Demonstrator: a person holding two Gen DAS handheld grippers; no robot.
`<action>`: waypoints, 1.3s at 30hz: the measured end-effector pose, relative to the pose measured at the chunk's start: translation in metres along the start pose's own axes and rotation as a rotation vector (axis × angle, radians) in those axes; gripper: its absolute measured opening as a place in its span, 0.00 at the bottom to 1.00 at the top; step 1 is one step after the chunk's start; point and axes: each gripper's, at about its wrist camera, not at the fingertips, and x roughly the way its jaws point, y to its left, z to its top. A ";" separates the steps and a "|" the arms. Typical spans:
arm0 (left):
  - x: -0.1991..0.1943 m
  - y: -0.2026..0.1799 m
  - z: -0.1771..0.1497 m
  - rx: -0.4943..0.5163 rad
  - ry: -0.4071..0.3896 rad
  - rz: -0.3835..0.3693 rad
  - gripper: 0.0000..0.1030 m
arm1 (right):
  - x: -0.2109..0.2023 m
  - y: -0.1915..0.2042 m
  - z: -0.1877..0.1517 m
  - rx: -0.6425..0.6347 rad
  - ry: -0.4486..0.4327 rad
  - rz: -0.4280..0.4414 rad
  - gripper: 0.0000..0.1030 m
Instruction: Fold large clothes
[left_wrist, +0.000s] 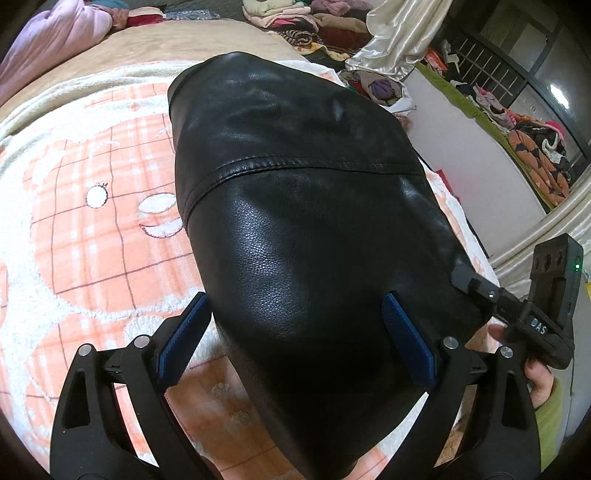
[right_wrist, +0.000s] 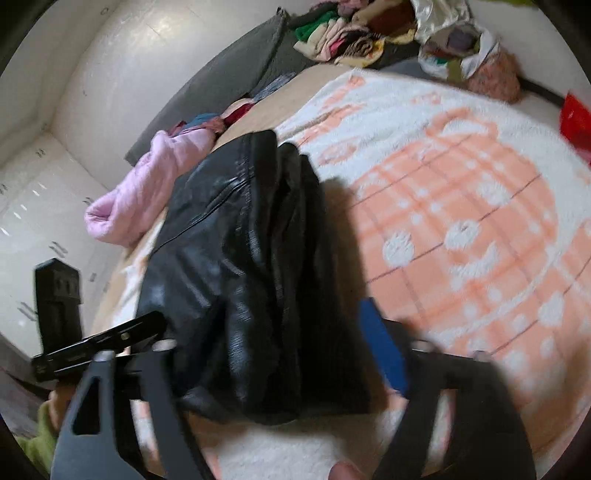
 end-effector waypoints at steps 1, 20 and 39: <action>0.000 -0.001 0.000 0.005 0.001 0.002 0.84 | 0.001 -0.001 -0.001 0.009 0.012 0.016 0.51; -0.001 0.003 -0.003 0.015 0.004 0.020 0.86 | -0.026 0.023 -0.006 0.119 -0.076 -0.034 0.76; -0.002 -0.010 -0.002 0.041 -0.015 0.016 0.90 | 0.020 0.056 0.083 -0.153 -0.136 0.023 0.10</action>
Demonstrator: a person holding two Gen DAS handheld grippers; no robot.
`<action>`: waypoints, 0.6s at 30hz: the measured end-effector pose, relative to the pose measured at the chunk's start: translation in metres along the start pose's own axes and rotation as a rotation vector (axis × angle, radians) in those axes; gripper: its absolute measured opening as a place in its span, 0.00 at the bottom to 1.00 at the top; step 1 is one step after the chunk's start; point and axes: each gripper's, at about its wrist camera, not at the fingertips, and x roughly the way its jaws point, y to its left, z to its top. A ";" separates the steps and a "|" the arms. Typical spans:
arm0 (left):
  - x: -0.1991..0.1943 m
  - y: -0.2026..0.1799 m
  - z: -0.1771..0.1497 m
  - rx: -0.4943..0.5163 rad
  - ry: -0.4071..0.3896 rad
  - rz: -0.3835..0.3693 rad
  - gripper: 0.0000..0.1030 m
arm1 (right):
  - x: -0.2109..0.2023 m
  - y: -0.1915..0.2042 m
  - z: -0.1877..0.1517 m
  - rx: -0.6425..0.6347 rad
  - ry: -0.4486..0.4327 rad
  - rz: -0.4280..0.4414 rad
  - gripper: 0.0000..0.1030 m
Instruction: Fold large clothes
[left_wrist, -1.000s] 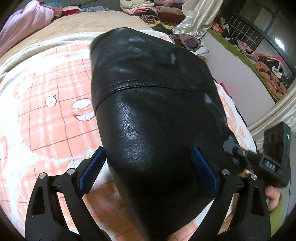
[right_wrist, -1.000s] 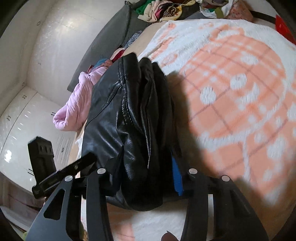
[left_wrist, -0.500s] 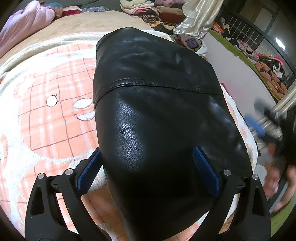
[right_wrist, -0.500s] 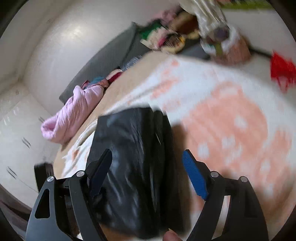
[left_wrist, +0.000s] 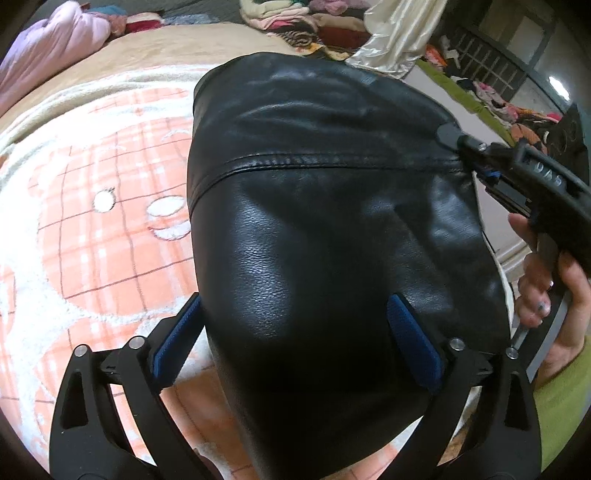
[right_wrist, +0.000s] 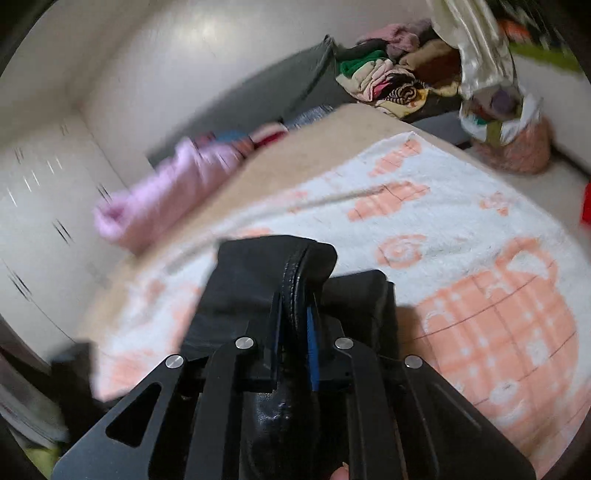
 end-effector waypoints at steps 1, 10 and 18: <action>-0.001 -0.004 -0.001 0.014 -0.005 0.001 0.90 | -0.003 -0.006 -0.001 0.005 -0.008 -0.015 0.10; 0.005 -0.014 -0.003 0.068 -0.002 0.037 0.90 | 0.025 -0.045 -0.013 0.119 0.074 -0.067 0.13; 0.006 -0.018 -0.006 0.082 -0.007 0.049 0.90 | 0.040 -0.038 -0.027 0.044 0.105 -0.201 0.25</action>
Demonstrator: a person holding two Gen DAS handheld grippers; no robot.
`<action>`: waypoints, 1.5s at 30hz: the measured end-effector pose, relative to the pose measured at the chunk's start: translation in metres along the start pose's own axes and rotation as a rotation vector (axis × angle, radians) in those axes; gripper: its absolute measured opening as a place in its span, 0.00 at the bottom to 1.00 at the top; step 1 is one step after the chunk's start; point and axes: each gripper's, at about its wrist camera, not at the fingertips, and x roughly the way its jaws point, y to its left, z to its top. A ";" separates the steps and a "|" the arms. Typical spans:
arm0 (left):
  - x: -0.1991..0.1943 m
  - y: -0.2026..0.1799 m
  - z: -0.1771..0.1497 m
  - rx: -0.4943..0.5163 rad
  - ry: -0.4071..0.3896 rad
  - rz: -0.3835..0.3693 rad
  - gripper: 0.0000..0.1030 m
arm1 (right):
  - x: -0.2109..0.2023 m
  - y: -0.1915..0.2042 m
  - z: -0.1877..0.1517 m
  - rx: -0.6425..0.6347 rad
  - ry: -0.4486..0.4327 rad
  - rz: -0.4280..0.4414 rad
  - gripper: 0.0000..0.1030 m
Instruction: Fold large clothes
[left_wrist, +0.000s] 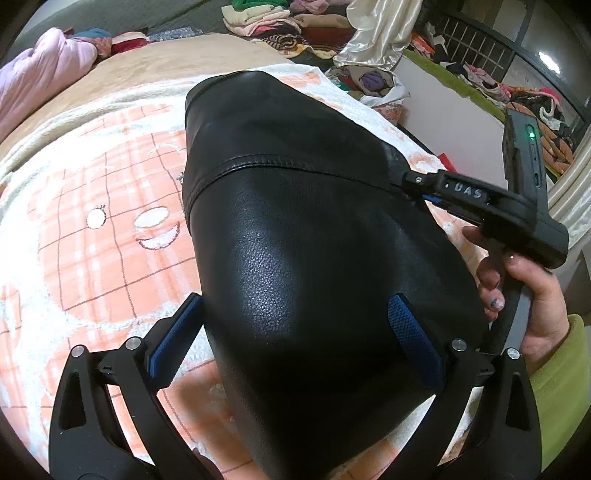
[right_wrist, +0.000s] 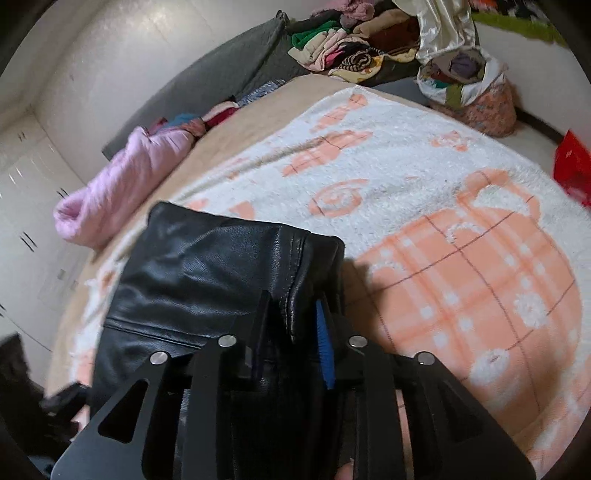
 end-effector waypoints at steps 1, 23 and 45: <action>0.000 -0.001 0.000 0.001 -0.001 0.003 0.90 | 0.001 0.000 -0.001 -0.003 0.000 -0.015 0.25; -0.011 -0.001 -0.006 -0.023 0.001 0.016 0.90 | -0.048 0.015 -0.026 0.006 -0.060 -0.060 0.58; -0.077 -0.005 -0.066 -0.017 -0.118 0.021 0.91 | -0.151 0.072 -0.133 -0.191 -0.205 -0.130 0.96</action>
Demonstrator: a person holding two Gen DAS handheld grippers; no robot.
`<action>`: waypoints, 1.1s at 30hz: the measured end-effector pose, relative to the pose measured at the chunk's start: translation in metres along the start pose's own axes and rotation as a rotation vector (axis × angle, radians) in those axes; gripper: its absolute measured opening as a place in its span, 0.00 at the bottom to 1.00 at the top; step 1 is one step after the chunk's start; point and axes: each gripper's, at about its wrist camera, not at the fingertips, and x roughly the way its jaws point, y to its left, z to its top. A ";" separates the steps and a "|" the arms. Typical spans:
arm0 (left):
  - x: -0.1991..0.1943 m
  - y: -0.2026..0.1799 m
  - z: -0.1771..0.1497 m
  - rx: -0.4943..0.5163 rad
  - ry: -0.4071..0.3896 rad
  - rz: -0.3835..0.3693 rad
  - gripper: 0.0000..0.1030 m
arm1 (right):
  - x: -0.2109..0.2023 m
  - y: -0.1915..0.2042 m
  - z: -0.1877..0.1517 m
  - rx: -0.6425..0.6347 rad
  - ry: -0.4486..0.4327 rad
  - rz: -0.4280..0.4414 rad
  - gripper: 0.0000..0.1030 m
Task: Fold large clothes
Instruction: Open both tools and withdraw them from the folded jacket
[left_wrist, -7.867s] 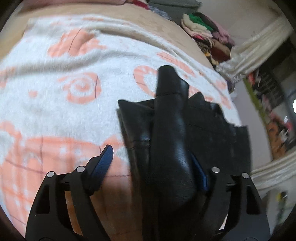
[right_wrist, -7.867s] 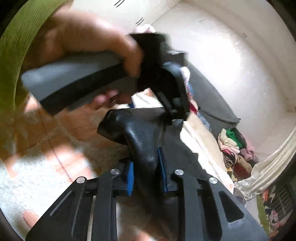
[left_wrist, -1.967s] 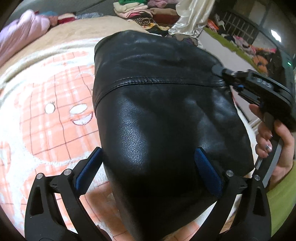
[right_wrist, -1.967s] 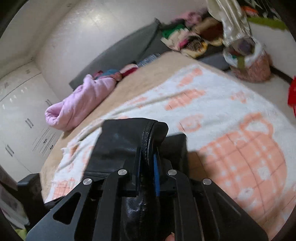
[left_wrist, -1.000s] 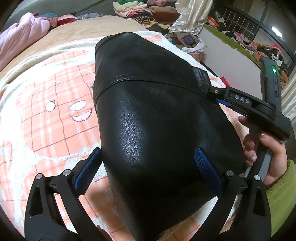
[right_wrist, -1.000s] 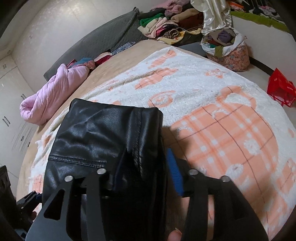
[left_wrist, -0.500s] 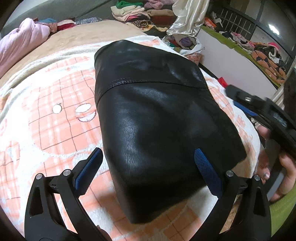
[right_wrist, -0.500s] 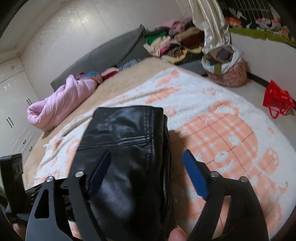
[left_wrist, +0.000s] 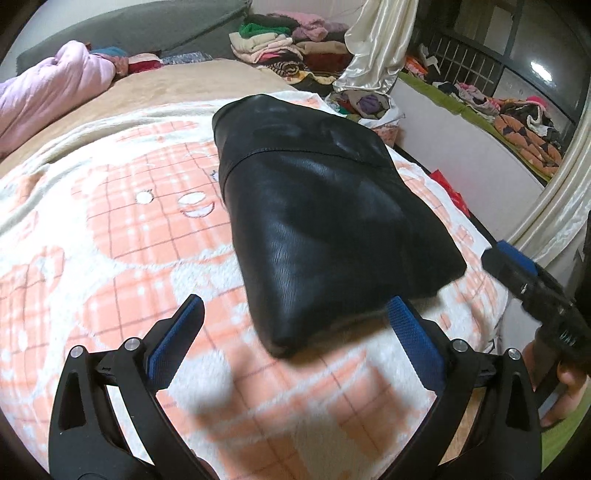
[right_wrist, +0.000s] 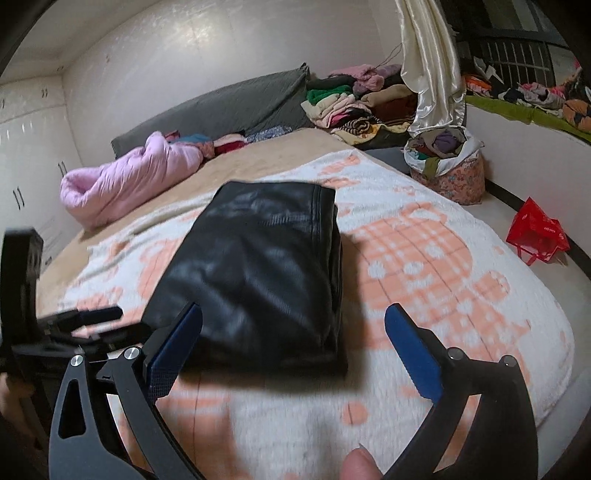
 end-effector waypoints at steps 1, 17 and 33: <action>-0.003 0.001 -0.003 -0.003 -0.004 0.000 0.91 | -0.002 0.001 -0.004 -0.007 0.007 -0.005 0.96; -0.035 0.008 -0.040 -0.039 -0.028 0.018 0.91 | -0.038 0.022 -0.041 -0.089 0.043 -0.027 0.96; -0.043 0.008 -0.041 -0.016 -0.050 0.040 0.91 | -0.039 0.031 -0.043 -0.106 0.059 -0.032 0.96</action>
